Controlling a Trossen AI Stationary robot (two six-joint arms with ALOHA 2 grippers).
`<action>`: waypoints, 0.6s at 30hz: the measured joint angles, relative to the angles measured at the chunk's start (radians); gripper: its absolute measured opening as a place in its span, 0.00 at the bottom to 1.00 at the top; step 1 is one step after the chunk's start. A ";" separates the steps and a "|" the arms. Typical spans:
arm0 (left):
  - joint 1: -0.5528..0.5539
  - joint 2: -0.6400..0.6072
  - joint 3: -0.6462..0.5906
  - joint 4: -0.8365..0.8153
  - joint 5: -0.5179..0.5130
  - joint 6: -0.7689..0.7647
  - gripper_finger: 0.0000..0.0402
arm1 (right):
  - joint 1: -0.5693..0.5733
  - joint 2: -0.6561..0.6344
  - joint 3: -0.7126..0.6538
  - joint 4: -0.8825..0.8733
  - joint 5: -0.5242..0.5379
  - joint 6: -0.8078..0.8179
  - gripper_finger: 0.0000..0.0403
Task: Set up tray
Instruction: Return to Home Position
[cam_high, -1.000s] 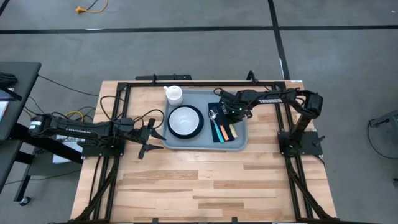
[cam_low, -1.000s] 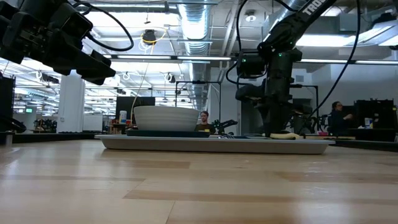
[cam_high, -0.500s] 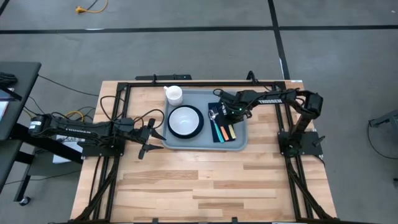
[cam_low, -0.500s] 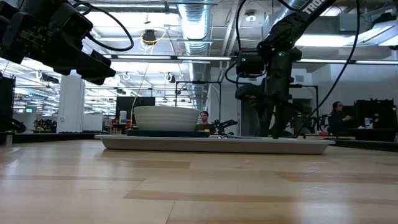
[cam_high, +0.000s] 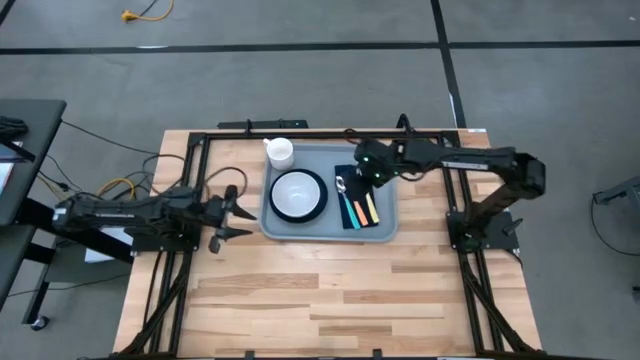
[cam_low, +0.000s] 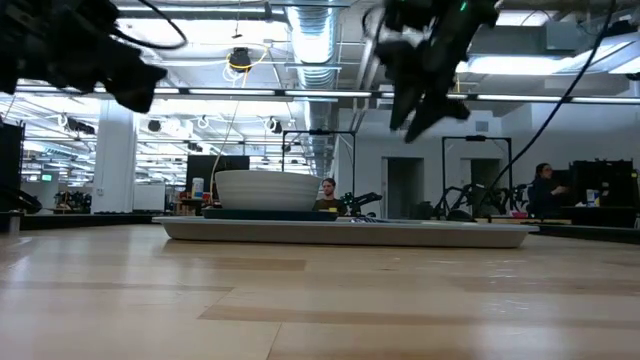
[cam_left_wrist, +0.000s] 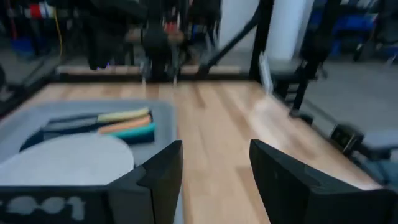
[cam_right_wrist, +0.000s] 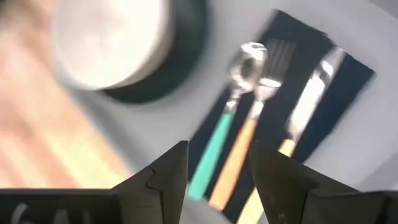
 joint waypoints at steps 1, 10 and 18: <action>-0.001 -0.051 -0.013 -0.007 0.002 -0.008 0.44 | 0.014 -0.022 0.000 0.000 -0.001 -0.015 0.41; -0.003 -0.309 -0.124 -0.029 -0.113 -0.096 0.44 | 0.144 -0.098 0.001 0.006 -0.004 -0.168 0.41; -0.004 -0.241 -0.124 -0.042 -0.131 -0.149 0.44 | 0.189 -0.113 -0.001 -0.033 -0.080 -0.217 0.41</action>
